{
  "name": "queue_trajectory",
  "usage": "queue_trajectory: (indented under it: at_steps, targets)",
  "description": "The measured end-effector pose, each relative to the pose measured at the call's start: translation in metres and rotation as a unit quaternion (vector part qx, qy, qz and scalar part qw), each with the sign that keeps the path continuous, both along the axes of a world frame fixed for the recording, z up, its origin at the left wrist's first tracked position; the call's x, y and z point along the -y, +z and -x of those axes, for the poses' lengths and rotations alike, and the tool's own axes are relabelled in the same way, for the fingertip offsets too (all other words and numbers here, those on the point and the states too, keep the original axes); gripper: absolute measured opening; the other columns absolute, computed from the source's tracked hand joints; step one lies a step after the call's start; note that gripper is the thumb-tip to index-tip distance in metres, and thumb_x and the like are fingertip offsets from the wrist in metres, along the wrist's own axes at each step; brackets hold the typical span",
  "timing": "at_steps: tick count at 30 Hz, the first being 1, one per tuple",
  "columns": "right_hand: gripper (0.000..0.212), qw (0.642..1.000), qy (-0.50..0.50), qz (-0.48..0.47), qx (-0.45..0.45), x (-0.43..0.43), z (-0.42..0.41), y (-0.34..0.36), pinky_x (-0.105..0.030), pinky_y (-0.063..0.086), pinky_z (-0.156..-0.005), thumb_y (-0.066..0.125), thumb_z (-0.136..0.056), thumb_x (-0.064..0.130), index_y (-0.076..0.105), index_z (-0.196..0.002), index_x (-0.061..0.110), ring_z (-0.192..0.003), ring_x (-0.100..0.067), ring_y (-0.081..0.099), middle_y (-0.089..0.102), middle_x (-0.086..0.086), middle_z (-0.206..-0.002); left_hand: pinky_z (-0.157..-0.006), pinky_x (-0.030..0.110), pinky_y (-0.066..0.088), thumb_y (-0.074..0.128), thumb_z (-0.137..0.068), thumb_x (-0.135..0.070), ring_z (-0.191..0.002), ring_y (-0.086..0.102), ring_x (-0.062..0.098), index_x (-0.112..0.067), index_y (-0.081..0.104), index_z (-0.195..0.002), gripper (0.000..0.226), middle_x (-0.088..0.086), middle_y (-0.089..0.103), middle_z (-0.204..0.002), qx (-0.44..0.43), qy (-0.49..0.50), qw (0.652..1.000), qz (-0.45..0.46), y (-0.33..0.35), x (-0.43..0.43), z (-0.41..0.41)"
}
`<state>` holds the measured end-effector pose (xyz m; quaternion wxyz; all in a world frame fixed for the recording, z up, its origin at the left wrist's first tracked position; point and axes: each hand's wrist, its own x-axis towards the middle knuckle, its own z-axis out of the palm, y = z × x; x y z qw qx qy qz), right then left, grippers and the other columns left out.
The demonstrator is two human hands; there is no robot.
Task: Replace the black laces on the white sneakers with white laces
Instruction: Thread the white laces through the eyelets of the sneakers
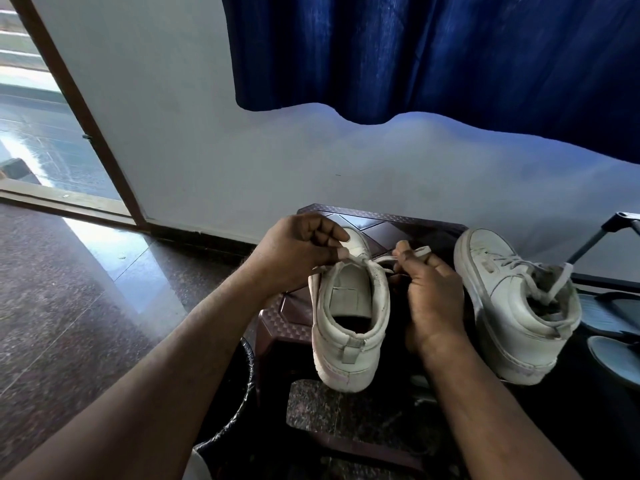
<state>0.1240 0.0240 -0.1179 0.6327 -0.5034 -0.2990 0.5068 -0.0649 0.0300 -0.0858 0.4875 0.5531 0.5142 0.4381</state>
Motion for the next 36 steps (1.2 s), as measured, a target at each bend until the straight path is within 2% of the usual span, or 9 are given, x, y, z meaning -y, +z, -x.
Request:
queue_trajectory:
  at_steps: [3,5,8,11,15,19,23,28,36]
  targets:
    - [0.036,0.998,0.058,0.017,0.025,0.006,0.006,0.000,-0.035,0.052,-0.074,0.080,-0.089,0.028,0.071,-0.082,-0.006,-0.071,-0.020,0.062,0.070,-0.011,-0.076,-0.065,0.019,0.052,0.078,-0.085,0.004,-0.078,0.063,0.018,0.001,0.070,-0.107,0.023,0.009,0.070,-0.086,0.021,-0.003,1.000,0.006,0.001,0.000,-0.005]
    - [0.040,0.996,0.083,0.020,0.023,0.008,0.007,0.000,-0.037,0.054,-0.074,0.081,-0.088,0.028,0.071,-0.091,-0.010,-0.074,-0.022,0.063,0.072,-0.016,-0.082,-0.064,0.020,0.051,0.079,-0.087,0.001,-0.074,0.062,0.016,-0.002,0.071,-0.105,0.020,0.006,0.070,-0.082,0.027,-0.005,1.000,0.008,0.001,0.000,-0.006]
    - [0.033,0.999,0.030,0.009,0.025,0.003,0.001,0.002,-0.038,0.049,-0.070,0.082,-0.087,0.024,0.070,-0.080,-0.007,-0.066,-0.021,0.057,0.069,-0.011,-0.072,-0.068,0.027,0.050,0.080,-0.089,-0.007,-0.071,0.060,0.016,-0.003,0.073,-0.101,0.015,0.005,0.069,-0.080,0.008,0.001,1.000,0.001,0.001,0.000,0.001]
    - [0.027,0.999,0.025,0.024,-0.005,0.000,-0.003,0.001,-0.035,0.044,-0.066,0.080,-0.089,0.023,0.070,-0.069,0.007,-0.059,-0.018,0.051,0.062,-0.004,-0.063,-0.060,0.024,0.041,0.082,-0.088,-0.021,-0.062,0.052,0.015,-0.003,0.072,-0.097,0.023,0.006,0.065,-0.073,-0.060,-0.018,0.998,0.009,0.000,0.002,0.012]
    - [0.037,0.996,0.085,0.011,0.014,0.006,0.003,0.000,-0.040,0.053,-0.076,0.081,-0.088,0.029,0.071,-0.083,-0.006,-0.072,-0.023,0.063,0.071,-0.013,-0.078,-0.065,0.033,0.037,0.077,-0.093,-0.034,-0.070,0.045,0.021,0.007,0.066,-0.101,0.044,0.013,0.058,-0.077,-0.099,-0.058,0.992,0.052,0.002,0.007,0.019]
    - [0.029,0.995,0.089,0.012,0.044,0.008,0.006,0.001,-0.033,0.052,-0.070,0.078,-0.091,0.019,0.071,-0.063,0.014,-0.062,-0.014,0.063,0.071,-0.003,-0.068,-0.075,0.041,0.037,0.071,-0.098,-0.031,-0.077,0.047,0.026,0.018,0.057,-0.105,0.051,0.017,0.057,-0.084,-0.099,-0.087,0.989,0.074,0.007,0.012,0.017]
    - [0.021,0.996,0.074,0.012,0.039,0.008,0.003,0.001,-0.042,0.056,-0.080,0.079,-0.089,0.023,0.077,-0.076,0.006,-0.073,-0.022,0.068,0.076,-0.010,-0.080,-0.068,0.036,0.037,0.069,-0.100,-0.027,-0.073,0.045,0.024,0.016,0.060,-0.103,0.045,0.015,0.055,-0.078,-0.116,-0.080,0.986,0.085,0.007,0.012,0.017]
    - [0.021,1.000,0.029,-0.003,-0.002,0.002,-0.004,0.007,-0.026,0.043,-0.058,0.077,-0.092,0.022,0.073,-0.075,0.009,-0.057,-0.013,0.051,0.065,-0.003,-0.067,-0.054,0.021,0.044,0.070,-0.100,-0.024,-0.058,0.051,0.014,0.011,0.066,-0.096,0.035,0.012,0.059,-0.073,-0.107,-0.061,0.988,0.093,0.007,0.008,0.017]
    - [0.027,0.998,-0.021,-0.045,0.031,-0.006,-0.013,0.007,-0.019,0.037,-0.048,0.076,-0.093,0.026,0.070,-0.080,0.003,-0.055,-0.014,0.048,0.065,-0.006,-0.067,-0.058,0.029,0.044,0.077,-0.086,-0.016,-0.056,0.057,0.022,-0.007,0.067,-0.071,0.020,0.010,0.062,-0.066,-0.120,0.004,0.987,0.108,0.008,0.002,0.015]
